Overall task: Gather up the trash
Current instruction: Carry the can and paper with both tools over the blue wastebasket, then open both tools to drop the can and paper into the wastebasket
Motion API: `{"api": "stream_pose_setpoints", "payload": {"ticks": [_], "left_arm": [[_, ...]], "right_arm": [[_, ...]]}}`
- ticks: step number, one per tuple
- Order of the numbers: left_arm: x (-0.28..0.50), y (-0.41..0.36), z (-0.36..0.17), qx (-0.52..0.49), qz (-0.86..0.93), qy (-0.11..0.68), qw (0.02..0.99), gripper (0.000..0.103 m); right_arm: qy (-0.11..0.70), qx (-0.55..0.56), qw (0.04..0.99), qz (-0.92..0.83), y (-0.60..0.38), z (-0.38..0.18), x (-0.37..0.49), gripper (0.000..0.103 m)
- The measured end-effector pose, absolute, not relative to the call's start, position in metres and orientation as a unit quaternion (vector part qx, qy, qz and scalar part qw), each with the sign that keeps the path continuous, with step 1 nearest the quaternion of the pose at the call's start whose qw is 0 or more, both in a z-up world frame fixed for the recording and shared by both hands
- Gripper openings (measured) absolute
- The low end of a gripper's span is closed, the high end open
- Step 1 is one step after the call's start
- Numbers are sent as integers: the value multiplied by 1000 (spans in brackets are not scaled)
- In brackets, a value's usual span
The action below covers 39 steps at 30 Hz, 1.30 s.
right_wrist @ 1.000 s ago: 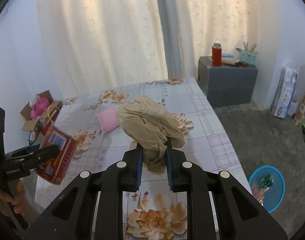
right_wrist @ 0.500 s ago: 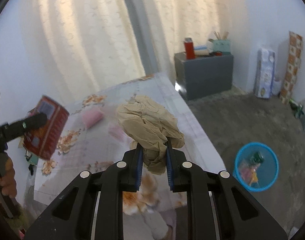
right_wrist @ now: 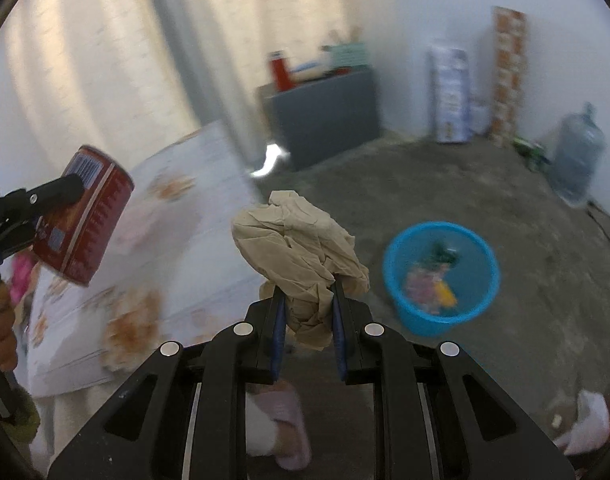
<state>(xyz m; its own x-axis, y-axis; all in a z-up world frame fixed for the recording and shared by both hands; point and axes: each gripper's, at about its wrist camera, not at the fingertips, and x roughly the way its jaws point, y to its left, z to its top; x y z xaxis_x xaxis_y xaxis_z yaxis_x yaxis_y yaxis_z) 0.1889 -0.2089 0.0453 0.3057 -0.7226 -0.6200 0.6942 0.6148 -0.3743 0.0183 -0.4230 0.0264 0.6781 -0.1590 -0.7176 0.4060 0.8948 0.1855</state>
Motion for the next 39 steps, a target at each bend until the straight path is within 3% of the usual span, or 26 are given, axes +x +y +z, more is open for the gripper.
{"api": "stream_pose_setpoints", "payload": {"ticks": [11, 25, 28, 30, 31, 39], "left_arm": [[206, -383, 7, 37, -524, 456, 719, 63], [231, -557, -101, 141, -491, 561, 652, 64], [236, -574, -118, 149, -488, 571, 643, 65], [241, -584, -126, 143, -480, 576, 646, 78], [243, -585, -127, 139, -476, 573, 652, 79], [251, -569, -111, 107, -479, 553, 674, 84]], "right_arm": [[396, 197, 856, -269, -524, -15, 5, 18], [443, 242, 815, -284, -606, -97, 45, 19], [451, 236, 808, -297, -617, -112, 52, 27], [466, 226, 801, -300, -626, -127, 60, 43], [471, 224, 797, -304, -628, -132, 62, 46], [472, 227, 788, -322, -634, -142, 52, 48]]}}
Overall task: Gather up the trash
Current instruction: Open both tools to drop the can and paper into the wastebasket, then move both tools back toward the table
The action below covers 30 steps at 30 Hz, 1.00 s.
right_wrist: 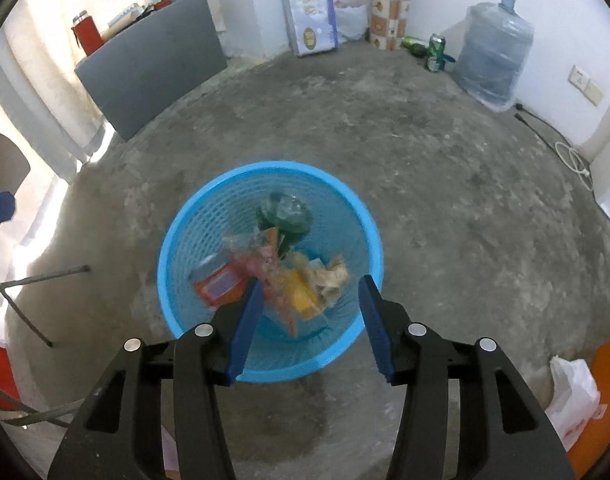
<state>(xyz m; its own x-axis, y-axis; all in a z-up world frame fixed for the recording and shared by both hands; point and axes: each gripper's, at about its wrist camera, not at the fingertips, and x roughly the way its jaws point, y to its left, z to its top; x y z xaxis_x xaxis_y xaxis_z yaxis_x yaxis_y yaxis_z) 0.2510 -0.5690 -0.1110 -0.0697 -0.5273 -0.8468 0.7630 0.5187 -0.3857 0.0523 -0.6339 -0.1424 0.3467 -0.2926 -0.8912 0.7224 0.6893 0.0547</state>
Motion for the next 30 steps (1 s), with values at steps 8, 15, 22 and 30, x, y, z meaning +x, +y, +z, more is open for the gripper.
{"api": "stream_pose_setpoints", "payload": {"ticks": [8, 15, 22, 30], "left_arm": [[244, -526, -65, 85, -494, 518, 693, 84], [228, -466, -8, 53, -513, 479, 710, 84], [197, -379, 32, 24, -519, 446, 729, 86], [161, -257, 48, -1, -467, 409, 784, 87]], "right_arm": [[448, 257, 790, -330, -628, -121, 21, 48], [420, 273, 802, -326, -605, -85, -17, 48], [404, 292, 811, -306, -572, -55, -44, 57], [397, 272, 837, -259, -525, -22, -38, 65]]}}
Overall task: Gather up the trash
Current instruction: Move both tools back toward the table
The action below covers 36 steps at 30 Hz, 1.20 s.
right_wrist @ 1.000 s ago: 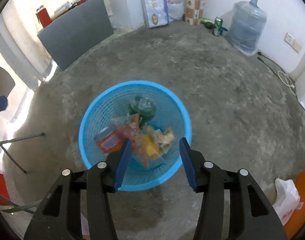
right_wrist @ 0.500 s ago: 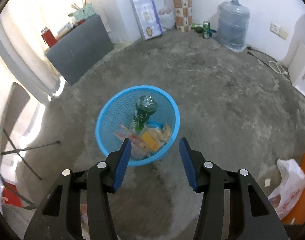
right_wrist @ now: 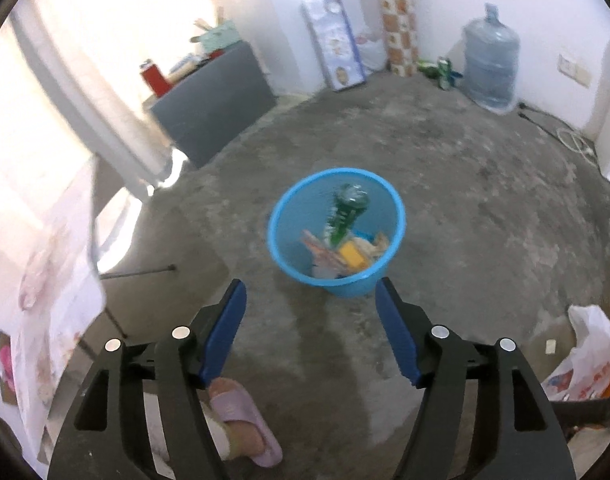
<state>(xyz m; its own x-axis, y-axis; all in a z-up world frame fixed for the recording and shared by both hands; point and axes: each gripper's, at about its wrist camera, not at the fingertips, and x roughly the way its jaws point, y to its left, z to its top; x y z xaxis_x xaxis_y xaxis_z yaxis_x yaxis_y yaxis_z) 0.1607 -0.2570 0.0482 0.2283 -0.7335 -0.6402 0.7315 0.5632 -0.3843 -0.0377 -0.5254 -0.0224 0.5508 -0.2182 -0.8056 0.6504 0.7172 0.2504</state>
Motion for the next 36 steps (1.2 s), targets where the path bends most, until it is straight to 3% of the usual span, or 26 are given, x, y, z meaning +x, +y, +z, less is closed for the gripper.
{"api": "stream_pose_setpoints", "payload": {"ticks": [14, 24, 36], "left_arm": [[149, -47, 29, -93, -263, 406, 870, 89], [142, 14, 23, -89, -170, 391, 900, 95], [150, 52, 0, -81, -131, 400, 903, 97]], "right_arm": [[393, 208, 883, -147, -429, 24, 21, 72], [410, 142, 900, -51, -330, 44, 49, 84], [444, 167, 880, 27, -268, 37, 97, 85]]}}
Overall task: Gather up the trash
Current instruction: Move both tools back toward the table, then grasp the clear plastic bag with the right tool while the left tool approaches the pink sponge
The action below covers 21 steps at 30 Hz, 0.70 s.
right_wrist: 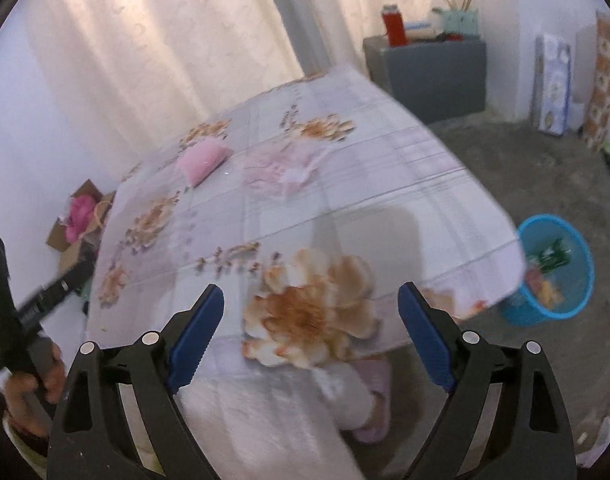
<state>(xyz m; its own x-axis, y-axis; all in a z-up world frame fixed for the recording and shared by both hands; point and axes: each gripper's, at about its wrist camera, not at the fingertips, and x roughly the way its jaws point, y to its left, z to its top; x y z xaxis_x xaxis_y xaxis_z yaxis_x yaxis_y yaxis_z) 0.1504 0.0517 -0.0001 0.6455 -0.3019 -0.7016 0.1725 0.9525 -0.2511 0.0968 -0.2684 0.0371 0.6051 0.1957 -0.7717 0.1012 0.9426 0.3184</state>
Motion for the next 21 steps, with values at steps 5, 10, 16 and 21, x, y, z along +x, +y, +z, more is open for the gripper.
{"api": "stream_pose_setpoints", "payload": {"ticks": [5, 10, 16, 21], "left_arm": [[158, 65, -15, -93, -113, 409, 901, 97], [166, 75, -28, -105, -100, 421, 896, 97], [175, 80, -37, -108, -88, 429, 892, 97], [180, 81, -37, -90, -76, 424, 898, 97]], "right_arm": [[455, 235, 857, 57, -264, 30, 132, 85], [465, 288, 835, 60, -268, 20, 171, 82], [478, 334, 811, 43, -278, 4, 205, 73], [486, 351, 800, 27, -284, -10, 218, 70]]}}
